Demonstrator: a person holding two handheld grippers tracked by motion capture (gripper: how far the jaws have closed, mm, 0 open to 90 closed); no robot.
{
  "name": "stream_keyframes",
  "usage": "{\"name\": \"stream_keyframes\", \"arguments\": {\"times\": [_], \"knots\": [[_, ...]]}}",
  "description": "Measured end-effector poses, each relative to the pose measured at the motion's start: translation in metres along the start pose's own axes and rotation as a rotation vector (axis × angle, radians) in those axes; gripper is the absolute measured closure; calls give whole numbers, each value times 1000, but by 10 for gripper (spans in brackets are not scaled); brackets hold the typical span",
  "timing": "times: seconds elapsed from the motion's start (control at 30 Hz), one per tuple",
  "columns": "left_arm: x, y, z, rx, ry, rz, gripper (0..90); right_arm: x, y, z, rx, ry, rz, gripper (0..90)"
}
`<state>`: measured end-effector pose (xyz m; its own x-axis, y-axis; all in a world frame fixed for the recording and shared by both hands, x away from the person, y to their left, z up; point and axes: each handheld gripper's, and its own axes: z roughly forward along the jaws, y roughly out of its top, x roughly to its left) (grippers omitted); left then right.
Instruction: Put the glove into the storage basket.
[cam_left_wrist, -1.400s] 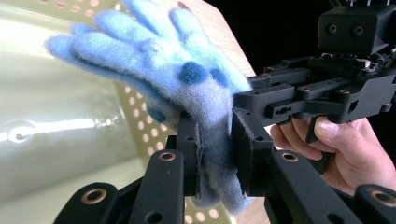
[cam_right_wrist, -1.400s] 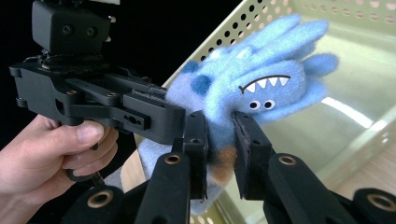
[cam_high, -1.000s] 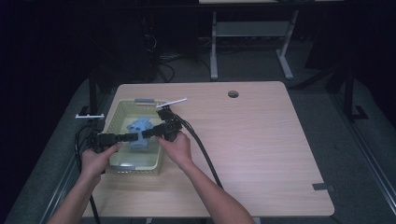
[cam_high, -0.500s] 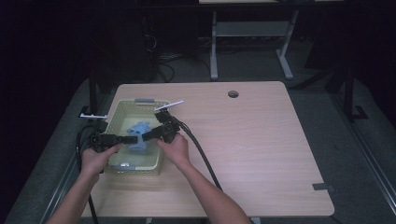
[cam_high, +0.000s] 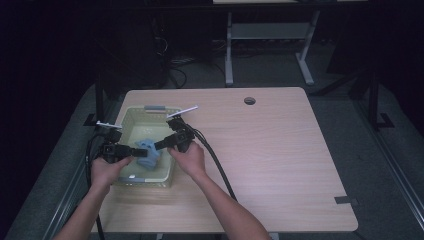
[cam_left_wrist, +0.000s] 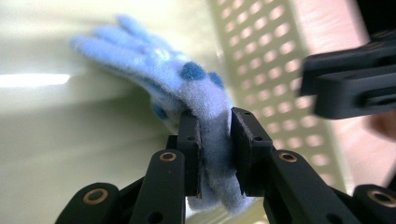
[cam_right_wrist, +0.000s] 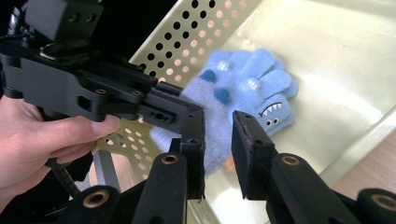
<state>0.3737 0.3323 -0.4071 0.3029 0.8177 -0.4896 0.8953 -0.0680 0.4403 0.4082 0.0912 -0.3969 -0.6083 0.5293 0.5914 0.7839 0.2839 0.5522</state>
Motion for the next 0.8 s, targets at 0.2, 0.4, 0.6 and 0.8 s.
{"name": "stream_keyframes", "arguments": {"times": [0.2, 0.4, 0.6, 0.8], "knots": [[-1, 4, 8, 81, 91, 1, 727, 4, 0, -3, -7, -2, -16, 744], [-3, 7, 8, 77, 163, -6, 599, 6, 0, -7, -4, -8, -34, 737], [1, 11, -6, 32, 188, -15, 586, 8, 0, -14, -21, -9, -45, 734], [-4, 13, -3, 53, 196, 26, 687, 8, 1, -20, -34, -9, -50, 730]]}}
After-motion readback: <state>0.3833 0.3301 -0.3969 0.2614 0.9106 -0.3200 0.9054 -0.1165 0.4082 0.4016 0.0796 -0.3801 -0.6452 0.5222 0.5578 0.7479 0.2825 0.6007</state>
